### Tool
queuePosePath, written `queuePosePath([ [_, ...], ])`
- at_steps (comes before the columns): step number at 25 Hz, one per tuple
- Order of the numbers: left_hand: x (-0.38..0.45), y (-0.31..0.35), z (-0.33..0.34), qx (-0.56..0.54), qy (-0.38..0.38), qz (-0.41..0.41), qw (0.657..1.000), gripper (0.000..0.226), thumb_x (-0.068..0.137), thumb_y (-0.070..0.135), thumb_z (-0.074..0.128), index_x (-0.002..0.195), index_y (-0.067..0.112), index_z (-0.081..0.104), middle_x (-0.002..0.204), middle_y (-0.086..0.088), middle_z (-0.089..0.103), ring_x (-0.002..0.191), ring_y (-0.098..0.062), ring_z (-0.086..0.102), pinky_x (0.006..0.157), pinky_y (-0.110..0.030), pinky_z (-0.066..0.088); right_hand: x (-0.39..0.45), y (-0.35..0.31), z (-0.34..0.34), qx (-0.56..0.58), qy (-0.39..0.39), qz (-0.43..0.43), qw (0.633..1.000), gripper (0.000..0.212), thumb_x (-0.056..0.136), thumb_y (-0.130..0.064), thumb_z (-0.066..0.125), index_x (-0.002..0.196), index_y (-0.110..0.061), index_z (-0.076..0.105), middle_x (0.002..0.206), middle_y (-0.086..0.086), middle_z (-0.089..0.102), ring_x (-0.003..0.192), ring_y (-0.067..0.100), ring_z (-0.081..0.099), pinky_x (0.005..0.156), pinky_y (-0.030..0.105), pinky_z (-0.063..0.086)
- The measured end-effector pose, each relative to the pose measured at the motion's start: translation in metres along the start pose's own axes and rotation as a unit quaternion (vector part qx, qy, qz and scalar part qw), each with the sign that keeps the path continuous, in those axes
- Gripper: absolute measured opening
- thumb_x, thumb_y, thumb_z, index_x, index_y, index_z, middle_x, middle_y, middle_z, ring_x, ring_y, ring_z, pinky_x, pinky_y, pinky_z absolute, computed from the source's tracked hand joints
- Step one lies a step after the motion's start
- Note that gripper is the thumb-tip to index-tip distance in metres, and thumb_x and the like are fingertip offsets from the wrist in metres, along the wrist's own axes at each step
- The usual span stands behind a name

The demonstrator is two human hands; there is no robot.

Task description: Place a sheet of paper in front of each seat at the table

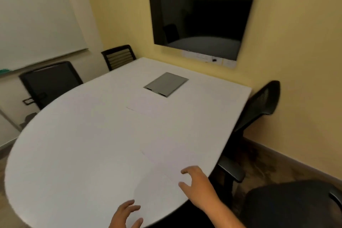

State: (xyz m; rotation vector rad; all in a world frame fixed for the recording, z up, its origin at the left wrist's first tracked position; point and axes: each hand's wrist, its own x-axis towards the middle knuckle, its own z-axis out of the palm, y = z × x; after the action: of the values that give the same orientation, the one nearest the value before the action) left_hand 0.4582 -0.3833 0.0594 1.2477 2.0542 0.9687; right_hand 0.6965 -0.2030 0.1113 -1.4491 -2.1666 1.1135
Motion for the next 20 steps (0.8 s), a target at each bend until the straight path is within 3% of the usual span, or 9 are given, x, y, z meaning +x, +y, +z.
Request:
queuePosePath([
  [1,0.003,0.005,0.005,-0.003,-0.013,-0.011,1.0,0.022,0.074,0.024,0.09,0.082,0.041,0.08,0.122,0.01,0.066,0.112,-0.007,0.066,0.105,-0.025,0.044,-0.009,0.0,-0.008,-0.004,0.002,0.009,1.0,0.034,0.095,-0.041,0.068,0.127,-0.036,0.058,0.134,-0.023,0.046,0.124,0.001,0.053,0.097,0.014,0.039],
  [3,0.012,0.008,0.017,-0.004,-0.049,0.002,0.999,0.041,0.077,0.01,0.09,0.103,0.039,0.076,0.127,0.006,0.065,0.119,-0.019,0.064,0.104,-0.036,0.045,-0.033,0.002,-0.024,-0.017,0.009,0.028,0.999,0.037,0.094,-0.043,0.068,0.129,-0.036,0.058,0.136,-0.022,0.047,0.121,0.003,0.054,0.101,0.02,0.044],
  [6,0.027,0.018,0.046,-0.008,-0.1,0.042,0.994,0.036,0.083,0.009,0.085,0.108,0.032,0.076,0.132,0.005,0.064,0.123,-0.015,0.06,0.097,-0.018,0.046,-0.074,0.015,-0.05,-0.039,0.046,0.053,0.997,0.042,0.092,-0.043,0.068,0.132,-0.032,0.059,0.139,-0.016,0.052,0.121,0.006,0.056,0.104,0.029,0.05],
  [8,0.023,0.032,0.068,-0.03,-0.143,0.058,0.988,0.036,0.087,0.014,0.082,0.11,0.04,0.075,0.134,0.017,0.061,0.125,-0.006,0.058,0.09,-0.011,0.046,-0.103,0.025,-0.071,-0.055,0.063,0.069,0.994,0.044,0.093,-0.045,0.067,0.134,-0.034,0.059,0.138,-0.018,0.053,0.12,0.005,0.055,0.1,0.028,0.051],
  [12,0.008,0.08,0.115,-0.047,-0.203,0.094,0.973,0.037,0.088,0.019,0.081,0.11,0.048,0.072,0.132,0.029,0.058,0.128,0.003,0.055,0.1,-0.029,0.045,-0.144,0.047,-0.118,-0.076,0.091,0.09,0.989,0.041,0.093,-0.047,0.067,0.133,-0.04,0.058,0.132,-0.021,0.056,0.114,0.001,0.057,0.089,0.023,0.05],
  [16,-0.012,0.129,0.163,-0.036,-0.219,0.123,0.967,0.034,0.09,0.025,0.079,0.115,0.046,0.07,0.138,0.027,0.055,0.131,0.004,0.052,0.098,-0.022,0.045,-0.162,0.063,-0.175,-0.091,0.083,0.046,0.991,0.043,0.092,-0.049,0.068,0.133,-0.04,0.058,0.126,-0.021,0.059,0.108,-0.001,0.056,0.083,0.022,0.046],
  [20,-0.031,0.179,0.219,-0.041,-0.195,0.124,0.972,0.038,0.09,0.027,0.079,0.121,0.046,0.069,0.145,0.027,0.051,0.136,0.008,0.047,0.106,-0.029,0.042,-0.172,0.102,-0.249,-0.135,0.073,-0.043,0.987,0.044,0.092,-0.051,0.065,0.134,-0.042,0.055,0.126,-0.022,0.06,0.108,0.0,0.058,0.08,0.023,0.048],
])
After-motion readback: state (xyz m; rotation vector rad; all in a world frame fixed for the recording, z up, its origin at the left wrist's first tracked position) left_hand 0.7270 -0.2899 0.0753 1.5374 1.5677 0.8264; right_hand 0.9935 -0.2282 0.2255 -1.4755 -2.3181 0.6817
